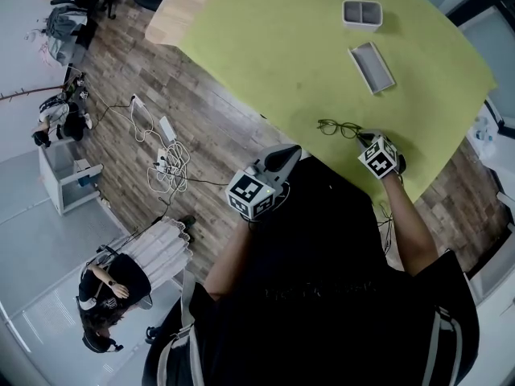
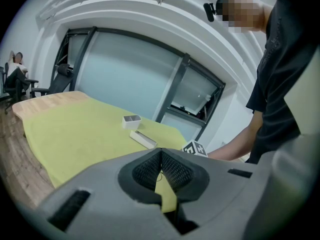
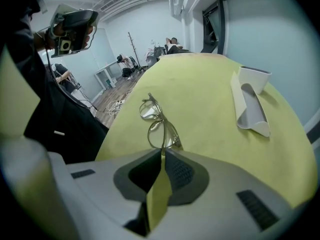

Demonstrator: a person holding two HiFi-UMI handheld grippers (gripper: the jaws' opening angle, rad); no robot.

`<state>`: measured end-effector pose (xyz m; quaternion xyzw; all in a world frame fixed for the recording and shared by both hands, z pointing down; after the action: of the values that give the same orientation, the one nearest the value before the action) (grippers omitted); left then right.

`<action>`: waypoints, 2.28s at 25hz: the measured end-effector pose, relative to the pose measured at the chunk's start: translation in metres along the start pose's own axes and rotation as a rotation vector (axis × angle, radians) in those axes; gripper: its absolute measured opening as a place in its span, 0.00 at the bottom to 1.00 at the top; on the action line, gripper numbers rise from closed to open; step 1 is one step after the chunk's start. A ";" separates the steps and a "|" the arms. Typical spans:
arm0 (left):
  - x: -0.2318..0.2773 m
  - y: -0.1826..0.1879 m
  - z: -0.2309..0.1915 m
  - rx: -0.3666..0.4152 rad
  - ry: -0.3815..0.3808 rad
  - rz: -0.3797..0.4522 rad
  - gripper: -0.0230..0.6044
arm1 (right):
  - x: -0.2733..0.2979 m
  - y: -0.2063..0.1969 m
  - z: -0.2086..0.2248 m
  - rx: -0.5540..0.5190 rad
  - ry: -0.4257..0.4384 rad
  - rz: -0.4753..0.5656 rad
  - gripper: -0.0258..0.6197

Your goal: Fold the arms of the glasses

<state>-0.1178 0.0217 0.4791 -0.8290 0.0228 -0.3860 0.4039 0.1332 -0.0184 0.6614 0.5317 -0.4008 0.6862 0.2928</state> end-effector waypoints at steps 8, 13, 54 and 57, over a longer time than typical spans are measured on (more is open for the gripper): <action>-0.001 -0.002 -0.003 -0.002 -0.011 0.007 0.07 | -0.008 0.002 -0.001 0.036 -0.003 0.036 0.11; 0.003 0.002 -0.003 0.006 -0.023 0.025 0.07 | -0.017 -0.001 -0.001 0.050 -0.011 0.063 0.11; 0.017 0.021 0.000 0.074 -0.157 0.098 0.07 | -0.182 0.010 -0.038 0.434 0.204 0.924 0.09; 0.020 0.017 -0.002 0.070 -0.160 0.087 0.07 | -0.184 0.010 -0.034 0.440 0.197 0.921 0.09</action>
<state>-0.1007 0.0017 0.4806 -0.8408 0.0128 -0.3015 0.4494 0.1567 0.0107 0.4780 0.2821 -0.4100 0.8588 -0.1219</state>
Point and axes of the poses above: the fingertips, and each gripper's own axes: x forward along the fingers, z to its right, y out of its top, the point moved 8 cm from there along -x, backward along the fingers, and after that the axes turned 15 degrees about -z, right-handed, at the moved point
